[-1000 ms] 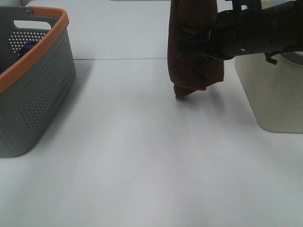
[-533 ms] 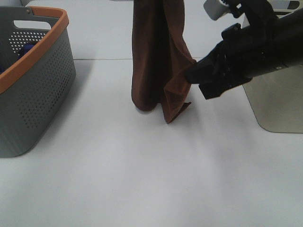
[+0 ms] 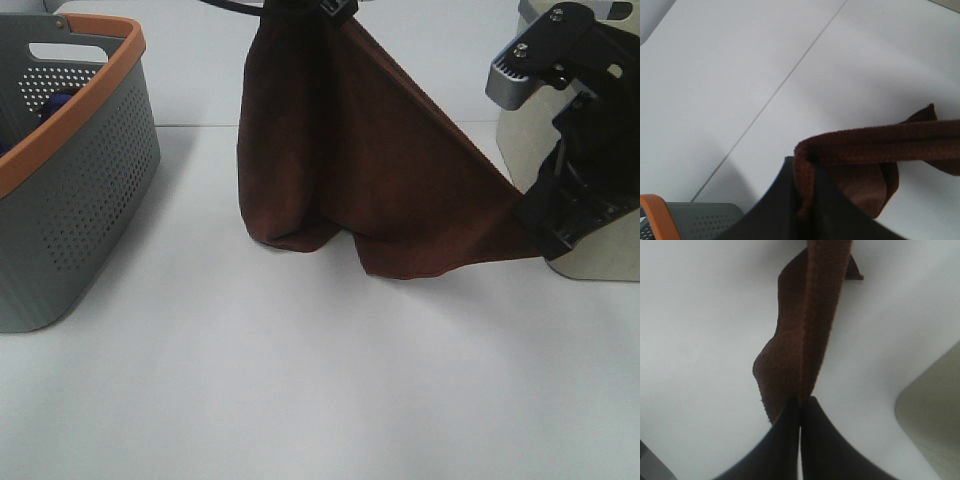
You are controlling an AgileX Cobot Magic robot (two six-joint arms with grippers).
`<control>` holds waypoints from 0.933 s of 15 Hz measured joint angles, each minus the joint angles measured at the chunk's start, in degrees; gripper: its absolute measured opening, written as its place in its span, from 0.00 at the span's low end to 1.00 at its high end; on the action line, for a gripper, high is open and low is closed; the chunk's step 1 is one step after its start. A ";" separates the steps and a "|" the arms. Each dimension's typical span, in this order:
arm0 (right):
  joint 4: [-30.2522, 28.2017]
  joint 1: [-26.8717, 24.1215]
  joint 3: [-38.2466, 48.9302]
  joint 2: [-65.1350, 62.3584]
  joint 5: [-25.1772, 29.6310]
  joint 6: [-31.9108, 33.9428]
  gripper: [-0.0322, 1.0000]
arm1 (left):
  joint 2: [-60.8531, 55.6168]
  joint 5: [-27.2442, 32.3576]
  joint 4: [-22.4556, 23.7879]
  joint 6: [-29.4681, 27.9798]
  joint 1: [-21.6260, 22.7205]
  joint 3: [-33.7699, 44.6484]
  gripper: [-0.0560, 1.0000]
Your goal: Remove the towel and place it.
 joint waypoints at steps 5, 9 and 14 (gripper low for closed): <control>-9.00 0.00 -6.36 0.00 -0.69 1.38 0.05 | -0.17 -0.11 -3.90 4.35 0.63 0.00 0.06; -19.94 0.00 -7.56 0.17 -16.50 1.38 0.05 | -0.17 -10.03 2.29 -3.27 5.79 0.00 0.06; -31.17 0.00 -13.64 8.25 -27.16 1.38 0.05 | 0.11 -19.19 4.58 -6.13 9.22 0.00 0.06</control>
